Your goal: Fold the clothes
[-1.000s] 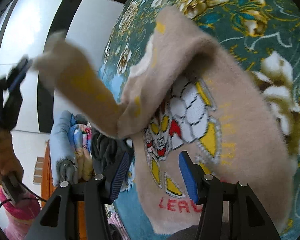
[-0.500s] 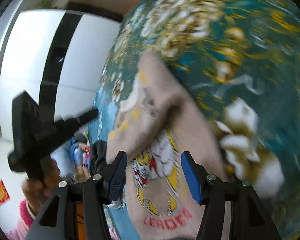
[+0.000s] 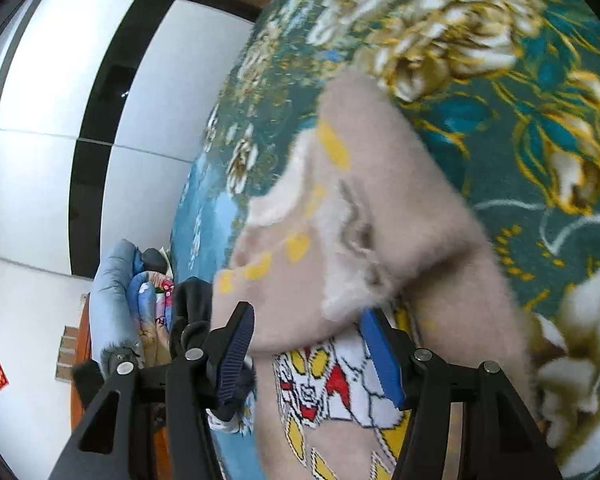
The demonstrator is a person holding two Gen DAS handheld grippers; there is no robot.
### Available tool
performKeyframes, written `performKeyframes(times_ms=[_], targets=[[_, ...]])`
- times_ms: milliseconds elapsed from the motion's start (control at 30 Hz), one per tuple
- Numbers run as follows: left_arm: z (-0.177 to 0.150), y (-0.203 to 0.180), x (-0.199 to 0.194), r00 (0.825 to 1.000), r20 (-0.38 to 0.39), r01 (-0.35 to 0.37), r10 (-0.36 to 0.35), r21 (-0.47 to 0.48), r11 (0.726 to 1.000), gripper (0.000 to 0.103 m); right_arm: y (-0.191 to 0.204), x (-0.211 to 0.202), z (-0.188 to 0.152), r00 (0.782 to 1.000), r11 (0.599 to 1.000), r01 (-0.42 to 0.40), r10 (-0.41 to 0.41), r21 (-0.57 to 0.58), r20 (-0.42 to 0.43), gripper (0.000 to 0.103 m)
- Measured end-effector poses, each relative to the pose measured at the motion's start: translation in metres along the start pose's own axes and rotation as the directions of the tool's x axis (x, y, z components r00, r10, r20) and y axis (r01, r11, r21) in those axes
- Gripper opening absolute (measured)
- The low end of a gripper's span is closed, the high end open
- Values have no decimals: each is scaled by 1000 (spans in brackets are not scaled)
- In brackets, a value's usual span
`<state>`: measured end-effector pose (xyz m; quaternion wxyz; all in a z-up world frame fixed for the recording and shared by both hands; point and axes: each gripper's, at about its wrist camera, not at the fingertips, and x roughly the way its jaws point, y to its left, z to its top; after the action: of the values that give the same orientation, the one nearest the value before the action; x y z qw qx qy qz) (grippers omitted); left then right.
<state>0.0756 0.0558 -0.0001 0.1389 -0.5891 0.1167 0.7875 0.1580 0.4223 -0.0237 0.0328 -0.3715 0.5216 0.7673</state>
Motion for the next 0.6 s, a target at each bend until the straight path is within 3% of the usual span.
performKeyframes(times_ms=[133,233,300,433,600], targets=[[-7,27,7,996,-21,83,-87,-142,986,33,1,6,10,1000,1000,14,-14,-2,14,60],[-9,39,7,988,3,151,-153,-209,966,33,2,6,12,1000,999,28,-29,28,10,60],[-11,42,7,987,6,157,-160,-230,960,36,7,0,11,999,999,46,-46,-4,27,60],[-11,35,13,990,-48,123,-135,-193,973,37,4,-16,11,992,995,91,-87,-38,89,60],[-11,30,6,995,6,100,-101,-157,983,37,-5,-6,21,993,993,106,-103,-54,53,60]])
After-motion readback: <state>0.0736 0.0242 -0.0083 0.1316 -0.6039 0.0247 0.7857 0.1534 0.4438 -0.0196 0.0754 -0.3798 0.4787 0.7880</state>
